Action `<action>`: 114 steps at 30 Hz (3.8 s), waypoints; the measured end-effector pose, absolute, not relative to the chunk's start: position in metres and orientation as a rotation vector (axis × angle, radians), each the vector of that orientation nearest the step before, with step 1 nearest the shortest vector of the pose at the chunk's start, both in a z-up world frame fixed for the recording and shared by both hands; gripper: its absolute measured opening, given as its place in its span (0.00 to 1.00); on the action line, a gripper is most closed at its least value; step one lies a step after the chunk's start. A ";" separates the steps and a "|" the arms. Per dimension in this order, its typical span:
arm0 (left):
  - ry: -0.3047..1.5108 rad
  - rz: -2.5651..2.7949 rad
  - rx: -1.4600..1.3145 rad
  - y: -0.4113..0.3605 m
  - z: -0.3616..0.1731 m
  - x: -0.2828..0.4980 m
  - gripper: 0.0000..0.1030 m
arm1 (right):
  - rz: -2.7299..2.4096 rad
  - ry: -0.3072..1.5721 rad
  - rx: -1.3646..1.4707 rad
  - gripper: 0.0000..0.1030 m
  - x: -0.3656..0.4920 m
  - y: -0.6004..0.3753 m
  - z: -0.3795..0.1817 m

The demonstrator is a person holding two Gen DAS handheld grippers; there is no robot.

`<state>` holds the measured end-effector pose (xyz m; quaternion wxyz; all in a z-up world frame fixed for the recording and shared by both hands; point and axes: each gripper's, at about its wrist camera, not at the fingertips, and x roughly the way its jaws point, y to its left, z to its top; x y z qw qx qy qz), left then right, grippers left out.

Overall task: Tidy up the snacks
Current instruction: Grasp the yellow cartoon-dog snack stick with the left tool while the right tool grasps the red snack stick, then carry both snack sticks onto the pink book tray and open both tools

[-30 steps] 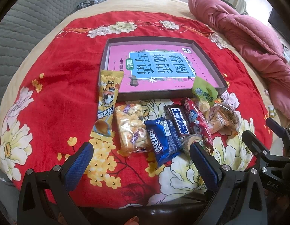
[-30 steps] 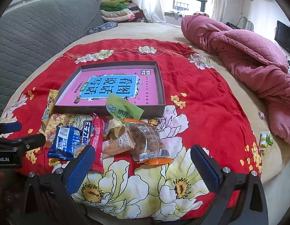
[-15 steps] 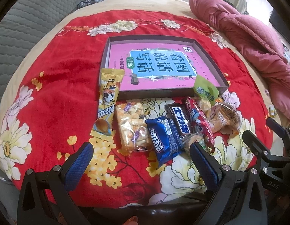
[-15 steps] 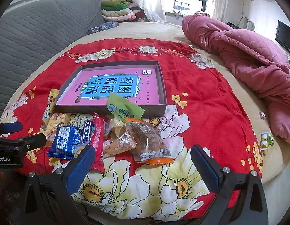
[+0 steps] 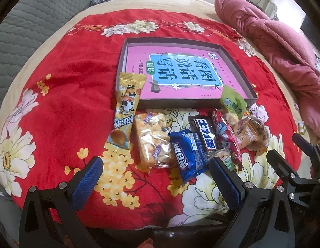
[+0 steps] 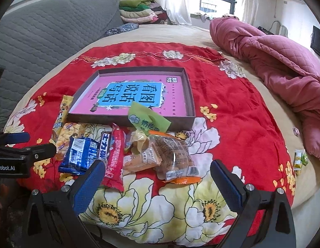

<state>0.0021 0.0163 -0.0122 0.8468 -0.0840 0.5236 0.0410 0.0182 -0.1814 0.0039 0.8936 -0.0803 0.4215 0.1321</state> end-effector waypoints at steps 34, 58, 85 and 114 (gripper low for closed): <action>1.092 0.227 -0.307 0.095 -0.046 0.022 0.99 | 0.398 0.929 -0.199 0.89 0.044 -0.138 -0.011; 1.056 0.114 -0.382 0.104 -0.065 0.040 0.83 | 0.461 1.017 -0.288 0.30 0.066 -0.110 -0.057; 1.046 -0.079 -0.515 0.107 -0.076 0.054 0.25 | 0.499 0.998 -0.083 0.22 0.069 -0.138 -0.045; 1.021 -0.045 -0.446 0.087 -0.034 0.030 0.23 | 0.548 0.857 0.074 0.22 0.070 -0.158 -0.010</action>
